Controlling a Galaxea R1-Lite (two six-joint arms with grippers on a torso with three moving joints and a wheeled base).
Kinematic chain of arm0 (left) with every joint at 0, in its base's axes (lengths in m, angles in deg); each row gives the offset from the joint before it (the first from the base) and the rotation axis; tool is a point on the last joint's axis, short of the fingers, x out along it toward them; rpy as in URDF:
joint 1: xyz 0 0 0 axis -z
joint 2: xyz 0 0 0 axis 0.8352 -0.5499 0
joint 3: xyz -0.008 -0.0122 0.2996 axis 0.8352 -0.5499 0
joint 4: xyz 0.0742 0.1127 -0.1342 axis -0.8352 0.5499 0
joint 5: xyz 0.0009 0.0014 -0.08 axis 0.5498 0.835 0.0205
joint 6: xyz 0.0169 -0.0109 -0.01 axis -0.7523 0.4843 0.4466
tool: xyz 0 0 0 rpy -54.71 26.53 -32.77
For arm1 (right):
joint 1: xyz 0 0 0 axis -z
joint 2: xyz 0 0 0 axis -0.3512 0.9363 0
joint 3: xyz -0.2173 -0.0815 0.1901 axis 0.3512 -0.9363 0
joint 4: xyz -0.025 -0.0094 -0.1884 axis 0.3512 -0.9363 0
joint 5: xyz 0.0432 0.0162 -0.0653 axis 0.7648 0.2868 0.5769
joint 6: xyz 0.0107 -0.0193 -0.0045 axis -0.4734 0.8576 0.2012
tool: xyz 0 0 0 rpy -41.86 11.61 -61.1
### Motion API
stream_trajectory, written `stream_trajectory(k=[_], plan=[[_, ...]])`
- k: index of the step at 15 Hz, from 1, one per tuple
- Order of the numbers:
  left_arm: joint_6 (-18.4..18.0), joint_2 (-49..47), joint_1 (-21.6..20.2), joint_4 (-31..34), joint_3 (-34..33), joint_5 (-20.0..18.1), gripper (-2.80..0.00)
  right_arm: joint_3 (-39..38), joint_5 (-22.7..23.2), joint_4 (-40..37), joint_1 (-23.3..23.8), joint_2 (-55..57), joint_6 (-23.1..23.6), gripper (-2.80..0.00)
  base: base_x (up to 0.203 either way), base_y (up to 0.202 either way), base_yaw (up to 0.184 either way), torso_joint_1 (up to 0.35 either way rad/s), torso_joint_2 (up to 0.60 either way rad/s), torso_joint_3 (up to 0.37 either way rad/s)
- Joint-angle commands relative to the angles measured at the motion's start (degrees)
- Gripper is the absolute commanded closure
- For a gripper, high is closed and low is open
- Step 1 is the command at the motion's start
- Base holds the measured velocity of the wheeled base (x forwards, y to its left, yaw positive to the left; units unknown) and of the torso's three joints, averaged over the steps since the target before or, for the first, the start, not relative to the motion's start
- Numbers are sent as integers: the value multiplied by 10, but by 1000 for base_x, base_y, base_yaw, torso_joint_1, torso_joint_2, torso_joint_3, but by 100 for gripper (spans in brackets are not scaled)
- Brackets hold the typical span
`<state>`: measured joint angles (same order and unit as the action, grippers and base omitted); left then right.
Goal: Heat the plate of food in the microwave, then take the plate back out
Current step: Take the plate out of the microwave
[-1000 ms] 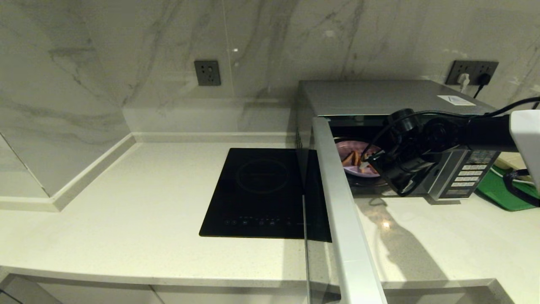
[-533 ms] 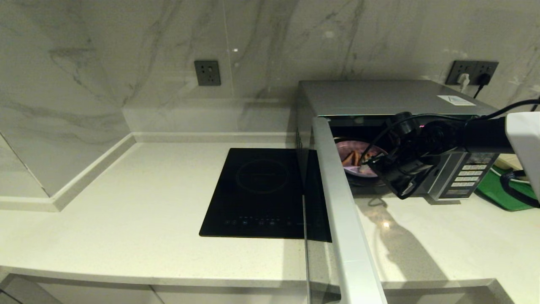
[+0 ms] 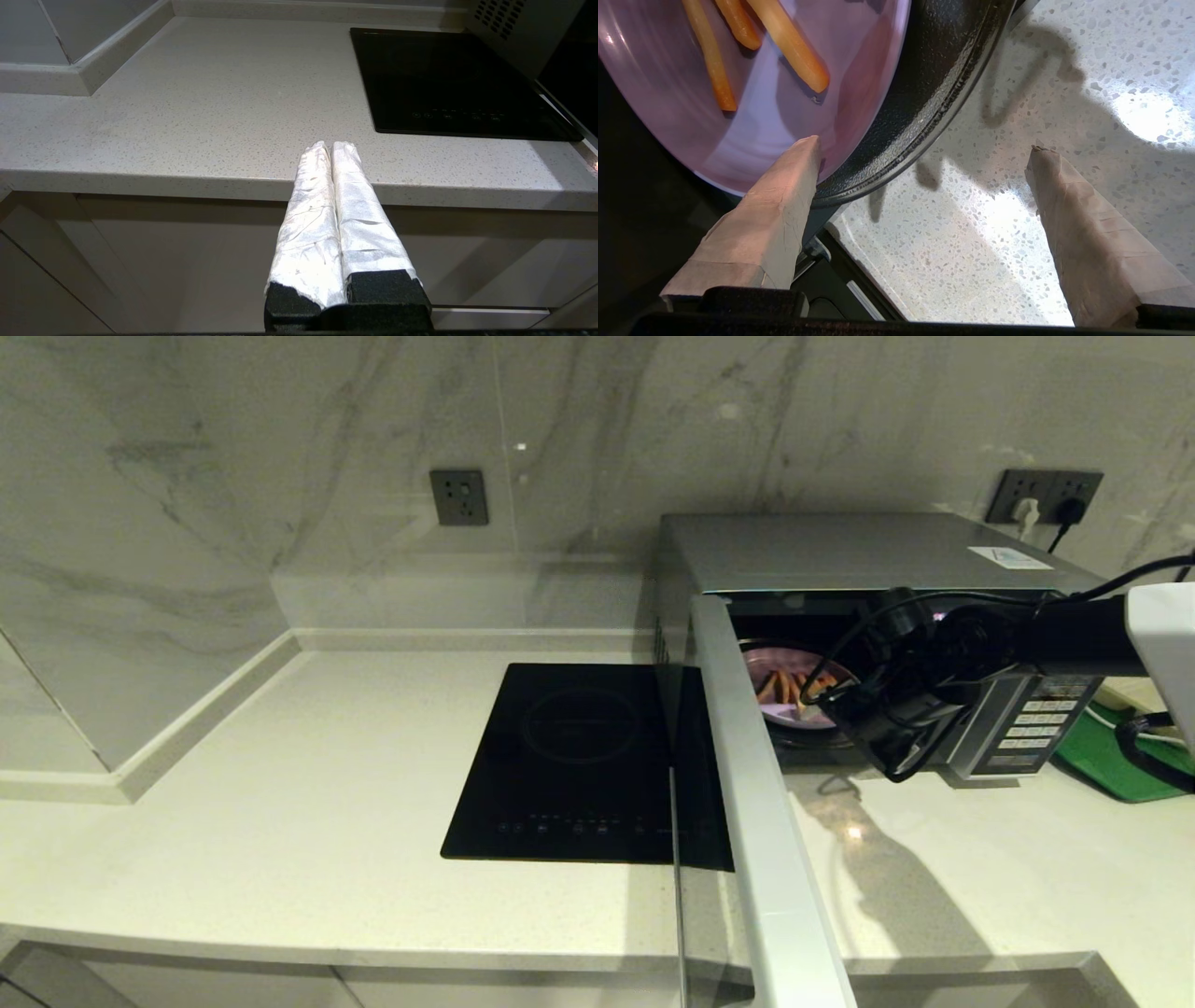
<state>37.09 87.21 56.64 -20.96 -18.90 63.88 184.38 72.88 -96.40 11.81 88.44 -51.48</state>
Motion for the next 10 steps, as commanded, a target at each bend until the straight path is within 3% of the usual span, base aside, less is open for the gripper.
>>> stream_trajectory(k=[1,10], plan=[[0,0,0,0,0,0,0,-5,-1,-2,0,-12,-4,-280,0,0,0,0,0,0],[0,0,0,-1,0,0,0,-25,1,1,0,-27,-4,-280,0,0,0,0,0,0]])
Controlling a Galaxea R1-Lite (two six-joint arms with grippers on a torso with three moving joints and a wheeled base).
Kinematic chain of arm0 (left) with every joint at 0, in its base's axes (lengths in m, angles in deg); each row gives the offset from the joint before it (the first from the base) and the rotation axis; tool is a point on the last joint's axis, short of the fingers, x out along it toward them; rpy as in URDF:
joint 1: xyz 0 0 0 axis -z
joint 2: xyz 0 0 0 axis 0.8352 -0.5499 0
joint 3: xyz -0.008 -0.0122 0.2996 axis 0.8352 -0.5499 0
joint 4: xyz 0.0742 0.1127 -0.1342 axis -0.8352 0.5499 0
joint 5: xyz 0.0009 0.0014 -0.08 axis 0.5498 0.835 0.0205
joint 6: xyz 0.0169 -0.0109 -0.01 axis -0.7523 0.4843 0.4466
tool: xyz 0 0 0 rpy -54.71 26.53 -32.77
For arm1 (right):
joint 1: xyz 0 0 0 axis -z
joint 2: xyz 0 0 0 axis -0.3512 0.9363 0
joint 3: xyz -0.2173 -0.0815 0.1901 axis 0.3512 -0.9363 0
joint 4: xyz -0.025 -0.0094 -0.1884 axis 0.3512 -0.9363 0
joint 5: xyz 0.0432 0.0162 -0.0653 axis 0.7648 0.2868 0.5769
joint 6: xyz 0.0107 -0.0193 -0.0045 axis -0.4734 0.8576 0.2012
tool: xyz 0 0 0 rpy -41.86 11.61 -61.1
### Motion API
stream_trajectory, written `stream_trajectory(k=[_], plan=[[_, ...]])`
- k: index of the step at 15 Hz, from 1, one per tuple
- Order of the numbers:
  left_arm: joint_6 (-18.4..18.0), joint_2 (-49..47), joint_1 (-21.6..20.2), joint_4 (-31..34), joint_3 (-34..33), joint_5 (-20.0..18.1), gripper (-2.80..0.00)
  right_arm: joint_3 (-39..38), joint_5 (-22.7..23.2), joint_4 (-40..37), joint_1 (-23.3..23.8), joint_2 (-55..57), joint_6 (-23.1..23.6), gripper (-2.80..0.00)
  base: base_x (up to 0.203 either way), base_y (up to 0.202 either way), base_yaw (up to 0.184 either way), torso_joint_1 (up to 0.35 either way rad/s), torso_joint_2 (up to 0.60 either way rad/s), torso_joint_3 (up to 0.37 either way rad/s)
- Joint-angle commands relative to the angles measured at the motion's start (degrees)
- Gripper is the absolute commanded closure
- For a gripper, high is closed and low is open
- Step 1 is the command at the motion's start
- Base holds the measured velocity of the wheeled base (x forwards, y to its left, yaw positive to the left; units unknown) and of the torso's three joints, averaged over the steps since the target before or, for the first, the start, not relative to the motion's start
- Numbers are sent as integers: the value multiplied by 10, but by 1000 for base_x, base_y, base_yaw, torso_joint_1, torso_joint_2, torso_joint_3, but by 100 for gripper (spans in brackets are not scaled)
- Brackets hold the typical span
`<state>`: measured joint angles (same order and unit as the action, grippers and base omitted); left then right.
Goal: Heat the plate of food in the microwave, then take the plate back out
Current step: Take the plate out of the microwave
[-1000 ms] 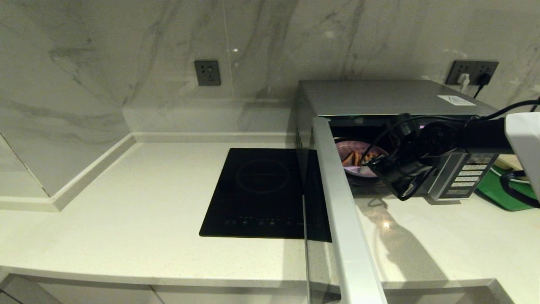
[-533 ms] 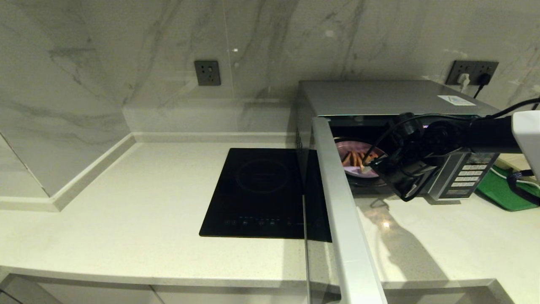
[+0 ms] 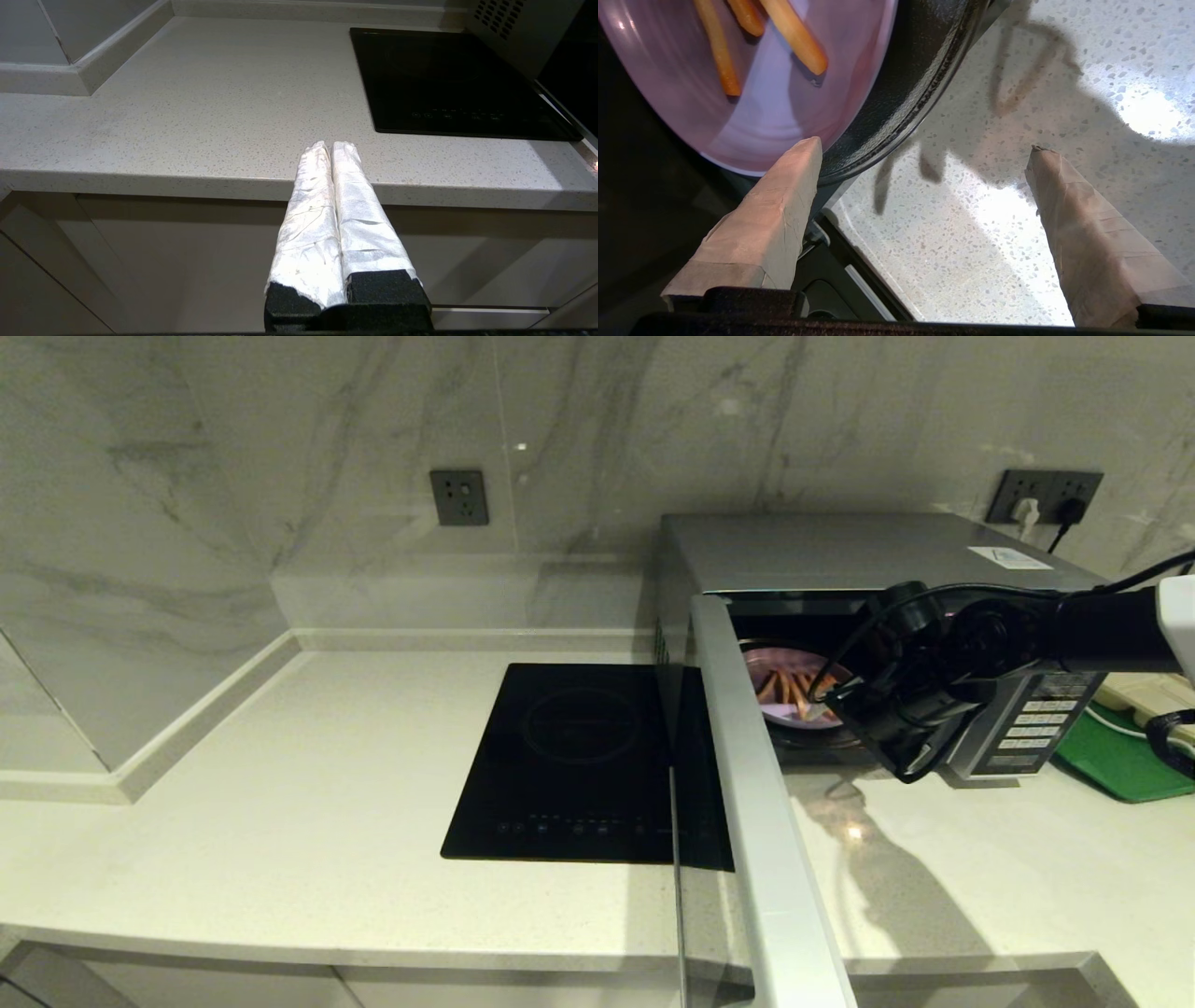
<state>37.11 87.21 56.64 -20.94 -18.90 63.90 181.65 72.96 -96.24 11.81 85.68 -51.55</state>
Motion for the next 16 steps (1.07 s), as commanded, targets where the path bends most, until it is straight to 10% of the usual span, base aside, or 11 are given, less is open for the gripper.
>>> stream_trajectory(k=[1,16], plan=[[0,0,0,0,0,0,0,2,2,7,0,3,-3,-280,0,0,0,0,0,0],[0,0,0,0,0,0,0,-21,-1,22,2,6,-3,-280,0,0,0,0,0,0]])
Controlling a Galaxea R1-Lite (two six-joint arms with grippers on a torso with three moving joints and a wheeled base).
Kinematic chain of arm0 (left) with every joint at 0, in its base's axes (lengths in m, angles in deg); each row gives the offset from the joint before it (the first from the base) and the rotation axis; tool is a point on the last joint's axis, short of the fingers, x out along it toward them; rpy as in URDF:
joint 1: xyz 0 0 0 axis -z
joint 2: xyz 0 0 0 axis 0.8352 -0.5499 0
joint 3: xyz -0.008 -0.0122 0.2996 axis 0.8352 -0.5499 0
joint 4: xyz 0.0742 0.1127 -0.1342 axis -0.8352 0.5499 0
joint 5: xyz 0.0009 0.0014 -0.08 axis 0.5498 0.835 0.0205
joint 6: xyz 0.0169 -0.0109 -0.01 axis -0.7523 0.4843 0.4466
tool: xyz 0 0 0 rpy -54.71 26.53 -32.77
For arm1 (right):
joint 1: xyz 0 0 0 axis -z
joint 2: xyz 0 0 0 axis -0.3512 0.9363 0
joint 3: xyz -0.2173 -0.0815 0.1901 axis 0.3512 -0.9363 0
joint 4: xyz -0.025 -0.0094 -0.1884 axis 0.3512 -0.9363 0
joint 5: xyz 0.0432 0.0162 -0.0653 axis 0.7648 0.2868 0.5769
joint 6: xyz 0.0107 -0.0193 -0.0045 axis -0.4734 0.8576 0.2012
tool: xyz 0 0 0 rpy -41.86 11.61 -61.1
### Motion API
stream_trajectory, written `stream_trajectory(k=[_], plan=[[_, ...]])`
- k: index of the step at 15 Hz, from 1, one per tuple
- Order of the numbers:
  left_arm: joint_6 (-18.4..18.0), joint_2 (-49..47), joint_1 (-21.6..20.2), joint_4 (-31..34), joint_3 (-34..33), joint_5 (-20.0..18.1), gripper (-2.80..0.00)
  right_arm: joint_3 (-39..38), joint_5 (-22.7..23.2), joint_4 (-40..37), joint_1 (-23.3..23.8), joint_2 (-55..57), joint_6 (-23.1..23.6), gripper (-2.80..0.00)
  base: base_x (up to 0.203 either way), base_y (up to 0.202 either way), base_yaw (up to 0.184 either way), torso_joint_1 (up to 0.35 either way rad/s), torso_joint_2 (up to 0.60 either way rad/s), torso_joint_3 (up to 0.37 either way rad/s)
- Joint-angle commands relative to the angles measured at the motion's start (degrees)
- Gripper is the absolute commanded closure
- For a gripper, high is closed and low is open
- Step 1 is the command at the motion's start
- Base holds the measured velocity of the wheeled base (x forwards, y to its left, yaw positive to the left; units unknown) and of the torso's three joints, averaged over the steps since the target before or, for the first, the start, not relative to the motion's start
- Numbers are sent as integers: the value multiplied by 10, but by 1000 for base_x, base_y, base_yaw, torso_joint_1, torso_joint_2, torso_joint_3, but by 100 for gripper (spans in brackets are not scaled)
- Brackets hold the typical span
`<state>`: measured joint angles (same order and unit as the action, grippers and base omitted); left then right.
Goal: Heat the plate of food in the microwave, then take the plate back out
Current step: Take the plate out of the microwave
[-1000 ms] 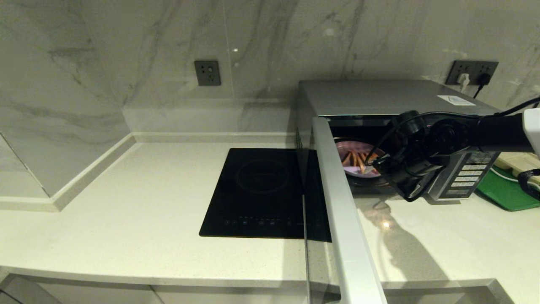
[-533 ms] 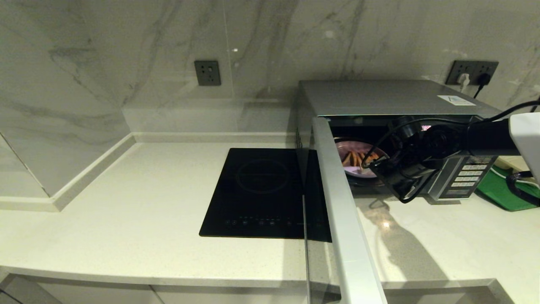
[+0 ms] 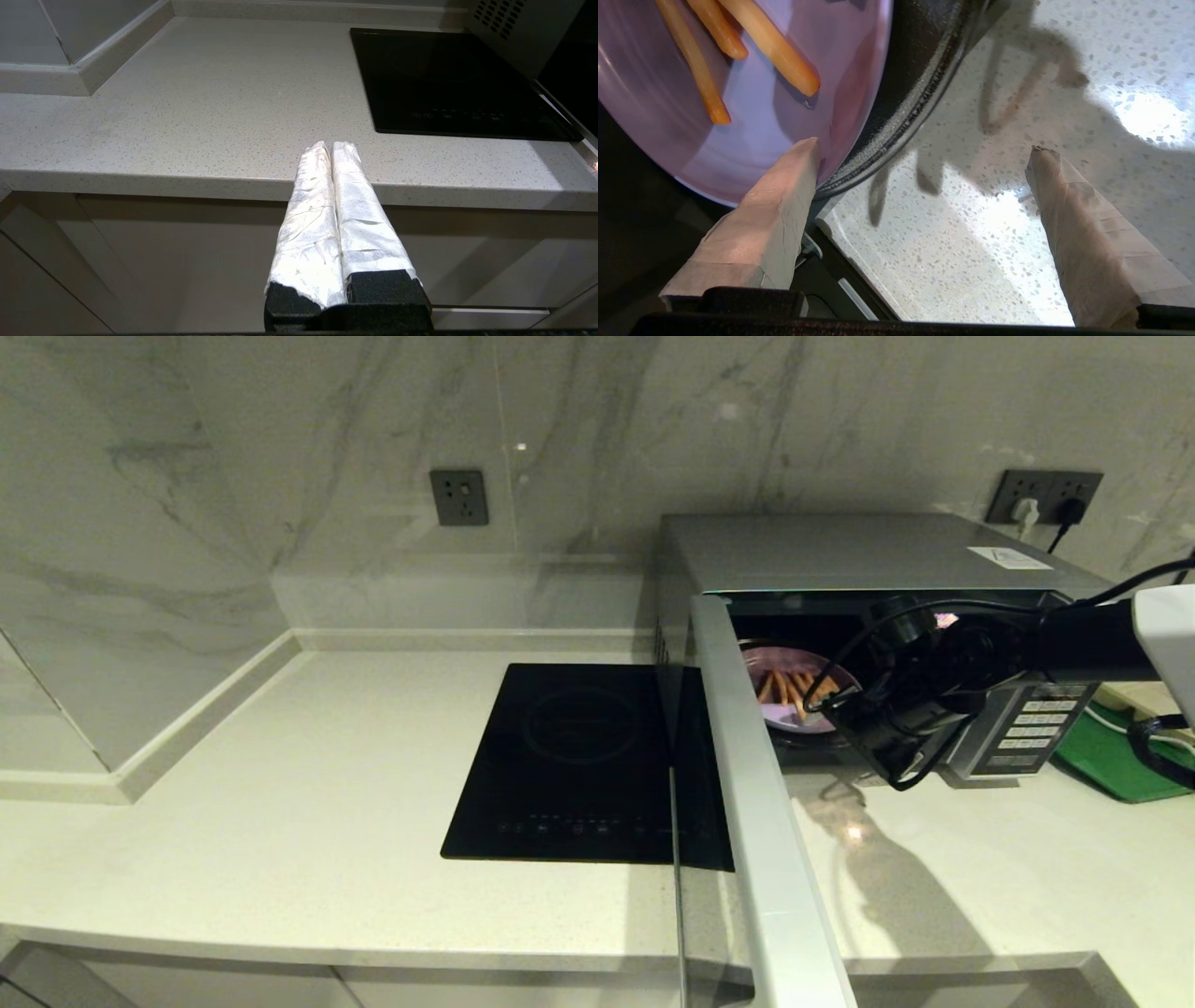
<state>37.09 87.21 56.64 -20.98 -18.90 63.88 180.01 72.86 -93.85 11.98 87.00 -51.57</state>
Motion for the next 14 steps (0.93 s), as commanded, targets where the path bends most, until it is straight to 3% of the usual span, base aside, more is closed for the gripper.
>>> stream_trajectory(k=[1,14], plan=[[1,0,0,0,0,0,0,-7,0,-1,0,-12,-3,-280,0,0,0,0,0,0],[1,0,0,0,0,0,0,-3,22,-1,16,-6,-5,-280,0,0,0,0,0,0]])
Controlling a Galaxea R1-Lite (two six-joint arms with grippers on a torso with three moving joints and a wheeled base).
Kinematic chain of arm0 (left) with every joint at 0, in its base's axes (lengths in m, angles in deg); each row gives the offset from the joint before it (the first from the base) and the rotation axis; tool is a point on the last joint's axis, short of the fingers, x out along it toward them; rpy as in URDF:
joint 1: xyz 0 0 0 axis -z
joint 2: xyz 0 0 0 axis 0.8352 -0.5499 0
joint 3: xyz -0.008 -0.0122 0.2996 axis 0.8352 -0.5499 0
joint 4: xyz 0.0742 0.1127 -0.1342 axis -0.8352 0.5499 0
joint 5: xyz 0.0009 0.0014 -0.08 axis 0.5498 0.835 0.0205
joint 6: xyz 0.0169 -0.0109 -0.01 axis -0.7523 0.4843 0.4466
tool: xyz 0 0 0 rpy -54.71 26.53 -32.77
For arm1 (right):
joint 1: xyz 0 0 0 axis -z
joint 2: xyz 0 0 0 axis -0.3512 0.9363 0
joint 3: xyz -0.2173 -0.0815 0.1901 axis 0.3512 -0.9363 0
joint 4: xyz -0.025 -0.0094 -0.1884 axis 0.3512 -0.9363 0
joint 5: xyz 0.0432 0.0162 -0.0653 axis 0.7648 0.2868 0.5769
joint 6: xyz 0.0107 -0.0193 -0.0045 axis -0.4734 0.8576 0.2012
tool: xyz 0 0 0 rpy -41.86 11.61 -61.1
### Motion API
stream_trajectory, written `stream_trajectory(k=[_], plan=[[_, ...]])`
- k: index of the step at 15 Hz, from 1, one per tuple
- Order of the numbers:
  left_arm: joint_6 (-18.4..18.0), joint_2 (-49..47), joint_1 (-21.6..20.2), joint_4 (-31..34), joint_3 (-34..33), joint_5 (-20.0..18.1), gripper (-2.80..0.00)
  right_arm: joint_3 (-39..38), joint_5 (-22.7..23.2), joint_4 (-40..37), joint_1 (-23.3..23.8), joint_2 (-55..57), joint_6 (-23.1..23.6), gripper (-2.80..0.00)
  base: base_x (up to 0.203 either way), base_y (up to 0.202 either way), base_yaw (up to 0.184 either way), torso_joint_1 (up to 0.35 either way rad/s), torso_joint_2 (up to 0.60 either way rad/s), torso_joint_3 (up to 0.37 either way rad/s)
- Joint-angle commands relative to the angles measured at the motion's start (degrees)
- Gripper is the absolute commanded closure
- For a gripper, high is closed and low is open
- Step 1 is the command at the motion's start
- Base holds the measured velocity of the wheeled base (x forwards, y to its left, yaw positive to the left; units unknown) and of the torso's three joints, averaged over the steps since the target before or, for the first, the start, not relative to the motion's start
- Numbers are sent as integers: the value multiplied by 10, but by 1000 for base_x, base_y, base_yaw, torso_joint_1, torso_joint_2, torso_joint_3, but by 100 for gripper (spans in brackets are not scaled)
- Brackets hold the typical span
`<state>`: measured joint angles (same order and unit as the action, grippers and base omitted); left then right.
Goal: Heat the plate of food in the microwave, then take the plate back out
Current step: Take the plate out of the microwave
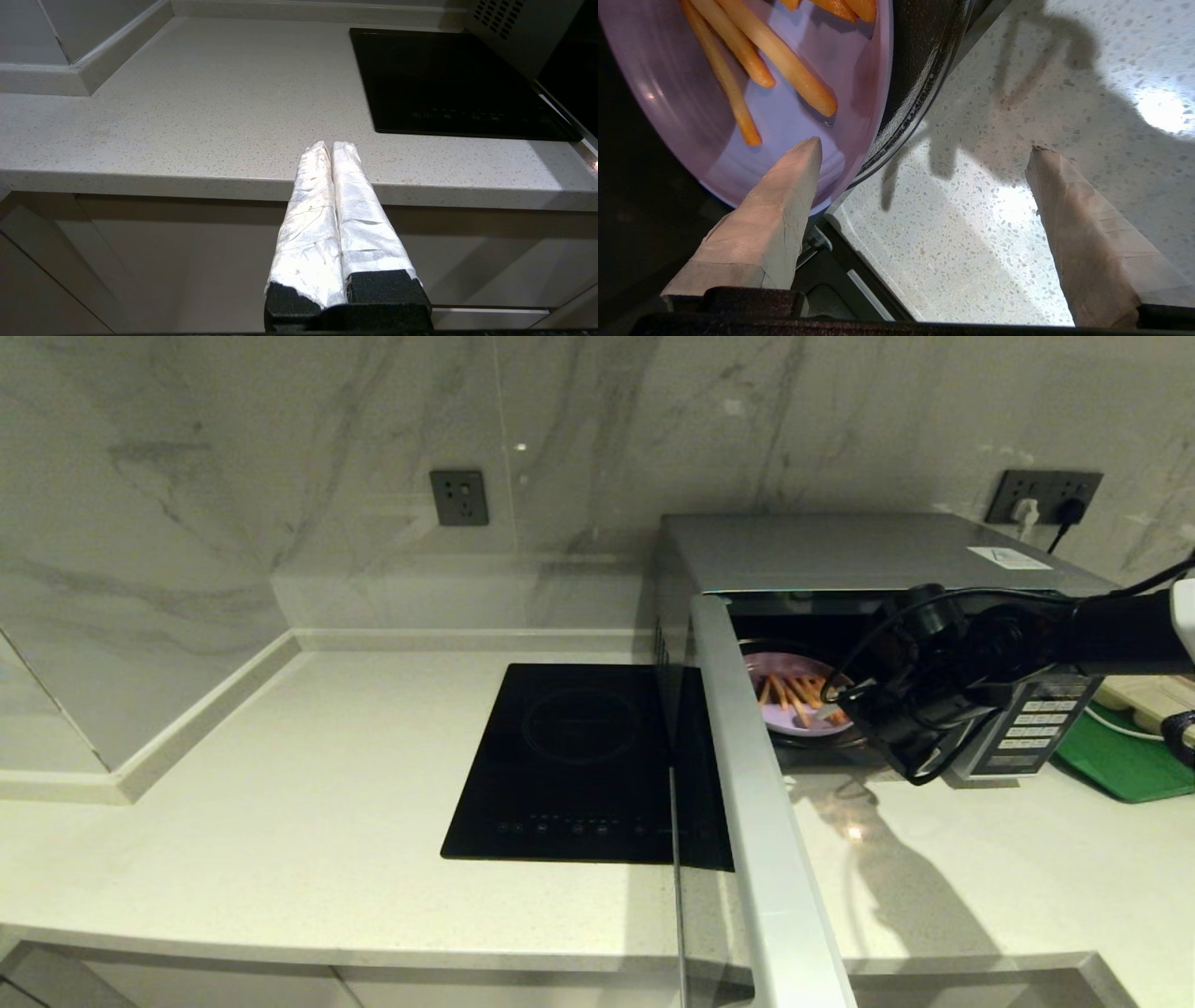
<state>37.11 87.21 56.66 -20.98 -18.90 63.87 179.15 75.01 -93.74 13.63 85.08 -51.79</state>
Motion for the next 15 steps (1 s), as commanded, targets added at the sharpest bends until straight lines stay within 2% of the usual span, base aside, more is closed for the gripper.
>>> stream_trajectory(k=[1,15], plan=[[0,0,0,0,0,0,0,6,1,-2,-1,18,-3,-280,0,0,0,0,0,0],[0,0,0,-1,0,0,0,-10,-4,-3,-1,-2,-3,-280,0,0,0,0,0,0]])
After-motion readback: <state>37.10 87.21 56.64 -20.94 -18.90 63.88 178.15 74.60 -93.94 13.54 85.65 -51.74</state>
